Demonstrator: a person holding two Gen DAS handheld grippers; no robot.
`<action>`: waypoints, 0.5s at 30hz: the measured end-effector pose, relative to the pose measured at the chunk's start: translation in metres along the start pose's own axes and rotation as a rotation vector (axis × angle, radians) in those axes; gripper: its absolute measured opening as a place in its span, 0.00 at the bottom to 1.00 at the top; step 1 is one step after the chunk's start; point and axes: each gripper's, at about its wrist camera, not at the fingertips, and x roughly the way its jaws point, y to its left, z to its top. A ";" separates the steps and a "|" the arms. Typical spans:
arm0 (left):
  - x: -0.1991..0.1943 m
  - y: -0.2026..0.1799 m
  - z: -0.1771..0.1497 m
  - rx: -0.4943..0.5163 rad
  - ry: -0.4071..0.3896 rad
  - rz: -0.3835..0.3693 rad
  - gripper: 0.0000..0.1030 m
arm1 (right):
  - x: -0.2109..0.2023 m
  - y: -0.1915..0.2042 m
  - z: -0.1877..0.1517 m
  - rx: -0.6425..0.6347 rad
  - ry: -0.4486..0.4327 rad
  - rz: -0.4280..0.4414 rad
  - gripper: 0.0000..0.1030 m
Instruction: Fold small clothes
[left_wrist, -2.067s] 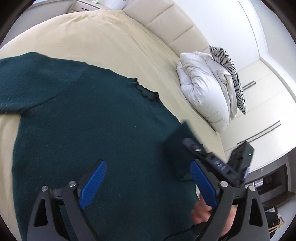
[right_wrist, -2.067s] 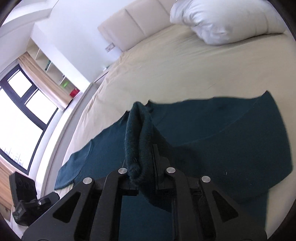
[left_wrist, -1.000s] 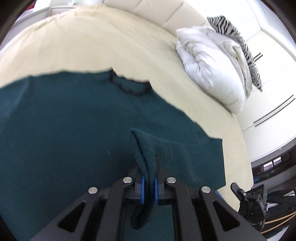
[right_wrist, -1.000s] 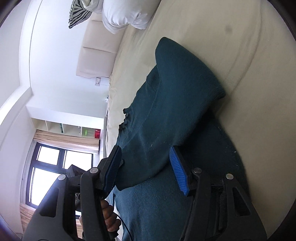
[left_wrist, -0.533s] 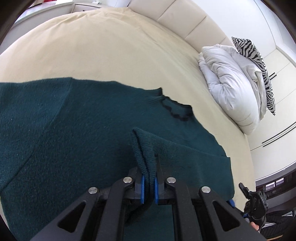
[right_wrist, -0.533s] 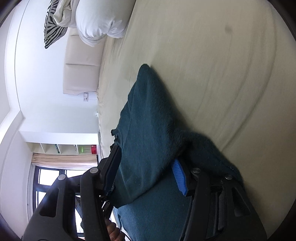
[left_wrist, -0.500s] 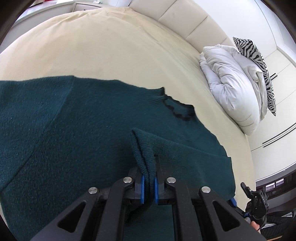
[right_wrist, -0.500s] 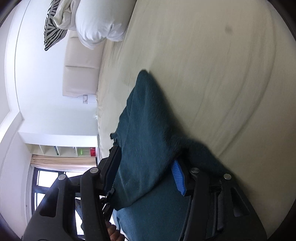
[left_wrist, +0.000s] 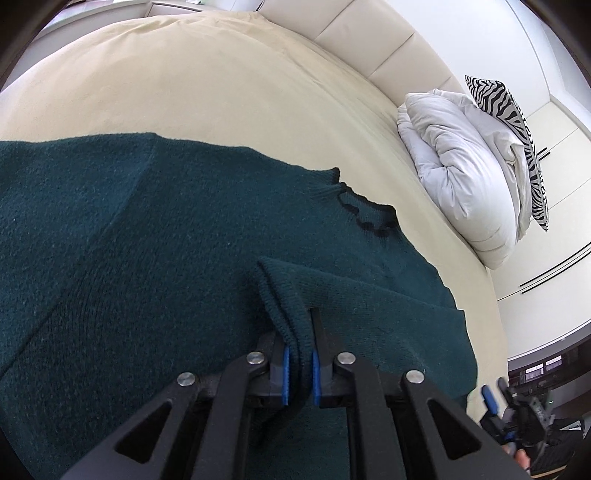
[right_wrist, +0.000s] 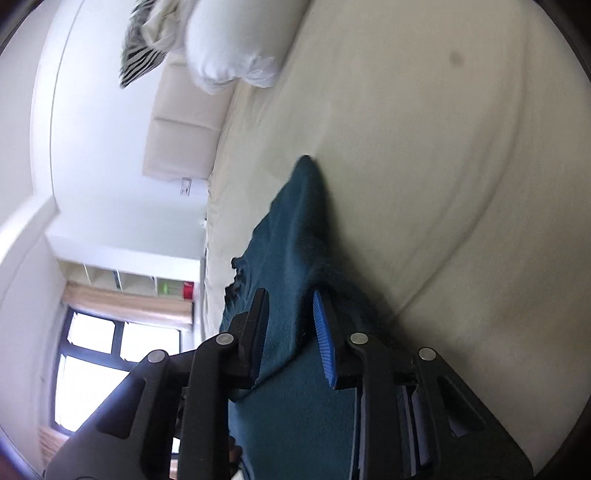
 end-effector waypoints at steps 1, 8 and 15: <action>0.000 0.000 -0.001 0.005 -0.004 0.004 0.12 | -0.004 0.013 0.002 -0.066 -0.016 -0.044 0.32; 0.003 0.002 0.000 0.027 0.003 -0.005 0.12 | 0.042 0.057 0.035 -0.381 -0.025 -0.250 0.55; 0.003 -0.002 -0.002 0.057 -0.016 0.002 0.12 | 0.106 0.042 0.055 -0.505 0.013 -0.546 0.16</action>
